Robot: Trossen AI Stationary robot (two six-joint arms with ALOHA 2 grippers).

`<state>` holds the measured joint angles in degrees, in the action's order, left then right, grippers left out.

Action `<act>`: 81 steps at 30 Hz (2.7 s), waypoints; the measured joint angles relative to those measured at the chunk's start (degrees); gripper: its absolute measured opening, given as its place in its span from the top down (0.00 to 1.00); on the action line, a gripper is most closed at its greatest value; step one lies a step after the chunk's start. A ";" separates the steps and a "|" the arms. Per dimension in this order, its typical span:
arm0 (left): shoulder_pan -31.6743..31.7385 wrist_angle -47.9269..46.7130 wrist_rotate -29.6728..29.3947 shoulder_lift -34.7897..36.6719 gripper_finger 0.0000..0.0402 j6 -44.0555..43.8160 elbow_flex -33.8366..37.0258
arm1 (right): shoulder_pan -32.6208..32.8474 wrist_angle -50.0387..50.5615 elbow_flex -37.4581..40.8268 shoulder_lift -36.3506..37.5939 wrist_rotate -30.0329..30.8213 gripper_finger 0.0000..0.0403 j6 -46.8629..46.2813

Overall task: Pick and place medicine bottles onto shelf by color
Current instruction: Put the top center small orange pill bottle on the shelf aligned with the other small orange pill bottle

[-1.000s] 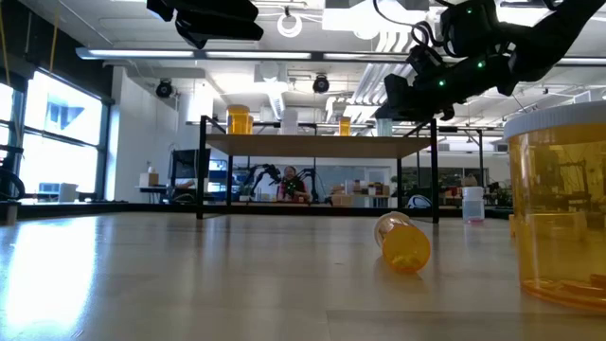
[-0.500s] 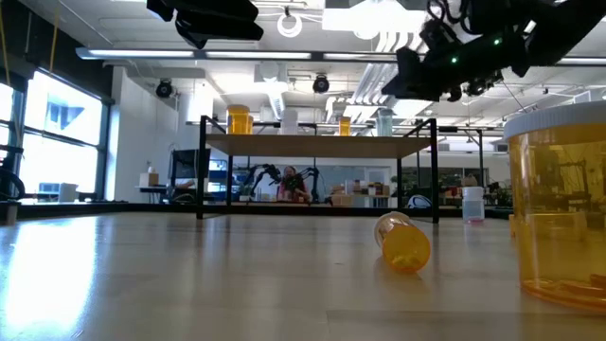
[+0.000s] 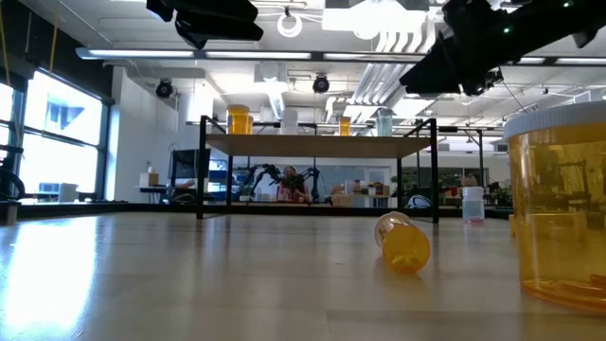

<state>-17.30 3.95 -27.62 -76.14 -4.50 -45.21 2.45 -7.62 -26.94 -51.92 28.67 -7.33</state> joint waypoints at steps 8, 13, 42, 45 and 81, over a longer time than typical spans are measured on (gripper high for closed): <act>0.00 -0.35 0.00 0.00 0.51 -1.30 0.00 | 9.69 2.26 0.00 -0.26 -2.39 0.50 -4.95; 0.01 -0.34 0.00 0.00 0.51 -1.30 0.00 | 14.30 2.28 -0.04 -0.26 -2.40 0.50 -6.06; 0.00 -2.50 0.03 0.00 0.51 -4.37 0.00 | 10.30 60.34 -27.58 -27.40 -20.37 0.50 -29.06; 0.00 -2.93 0.04 0.00 0.51 -4.36 0.00 | 10.33 61.72 -27.58 -30.04 -23.06 0.50 -31.29; 0.00 -2.89 0.02 0.00 0.51 -5.02 0.00 | 10.48 63.87 -27.54 -46.38 -27.69 0.80 -34.62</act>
<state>-17.30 1.06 -27.59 -76.14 -9.52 -45.21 12.93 56.25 -54.48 -98.30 0.97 -41.94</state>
